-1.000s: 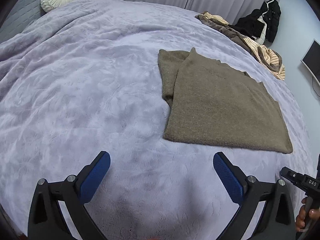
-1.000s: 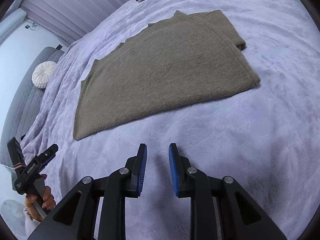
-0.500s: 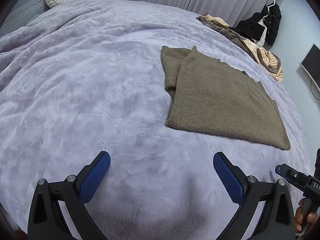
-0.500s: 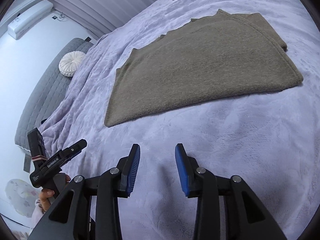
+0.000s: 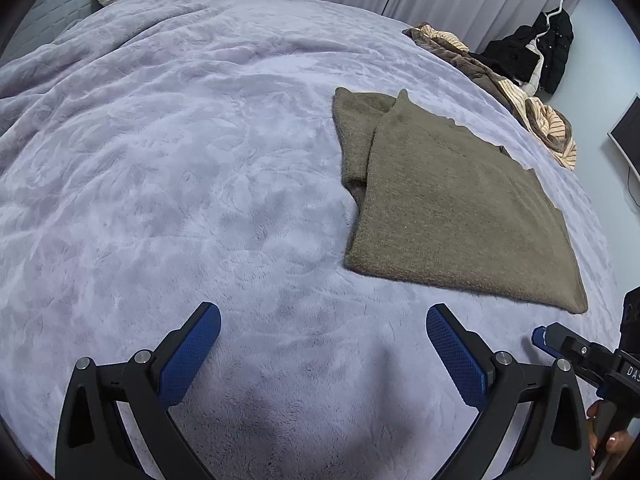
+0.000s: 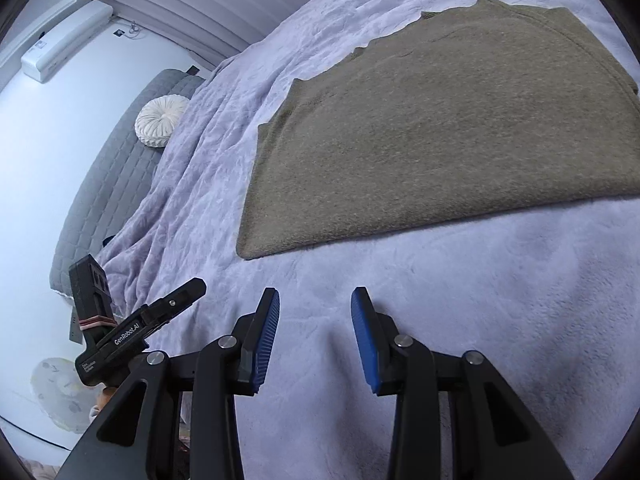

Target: Fold small clothes

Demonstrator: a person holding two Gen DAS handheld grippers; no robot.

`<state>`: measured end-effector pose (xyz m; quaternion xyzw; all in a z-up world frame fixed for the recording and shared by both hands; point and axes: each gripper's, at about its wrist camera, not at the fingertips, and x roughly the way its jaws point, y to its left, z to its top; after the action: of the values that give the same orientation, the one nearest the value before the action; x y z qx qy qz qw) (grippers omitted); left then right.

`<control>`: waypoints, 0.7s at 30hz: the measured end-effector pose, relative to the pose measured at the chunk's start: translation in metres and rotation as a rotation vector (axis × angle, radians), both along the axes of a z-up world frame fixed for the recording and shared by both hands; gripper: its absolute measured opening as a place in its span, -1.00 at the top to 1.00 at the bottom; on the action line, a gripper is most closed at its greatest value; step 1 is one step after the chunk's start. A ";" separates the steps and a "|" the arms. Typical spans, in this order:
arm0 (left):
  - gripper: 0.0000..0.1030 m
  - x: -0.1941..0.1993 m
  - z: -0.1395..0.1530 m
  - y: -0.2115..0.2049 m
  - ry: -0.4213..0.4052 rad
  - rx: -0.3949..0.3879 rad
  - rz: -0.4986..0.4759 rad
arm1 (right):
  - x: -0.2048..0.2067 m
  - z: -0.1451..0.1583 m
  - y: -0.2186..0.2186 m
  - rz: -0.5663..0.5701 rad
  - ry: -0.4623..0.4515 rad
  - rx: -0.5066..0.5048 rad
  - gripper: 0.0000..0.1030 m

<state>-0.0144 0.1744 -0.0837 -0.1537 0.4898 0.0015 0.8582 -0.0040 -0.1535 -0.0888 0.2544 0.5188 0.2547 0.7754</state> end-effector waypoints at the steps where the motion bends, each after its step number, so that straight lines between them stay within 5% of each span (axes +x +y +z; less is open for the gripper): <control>1: -1.00 0.002 -0.001 0.001 0.005 -0.001 -0.001 | 0.004 -0.001 0.004 0.004 0.005 0.002 0.18; 21: -1.00 0.033 -0.020 0.006 0.042 -0.041 -0.019 | 0.054 -0.047 0.048 -0.076 0.150 0.159 0.15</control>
<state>0.0189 0.1806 -0.1032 -0.1664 0.5091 -0.0134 0.8443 0.0505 -0.1055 -0.1355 0.3530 0.5435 0.2458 0.7208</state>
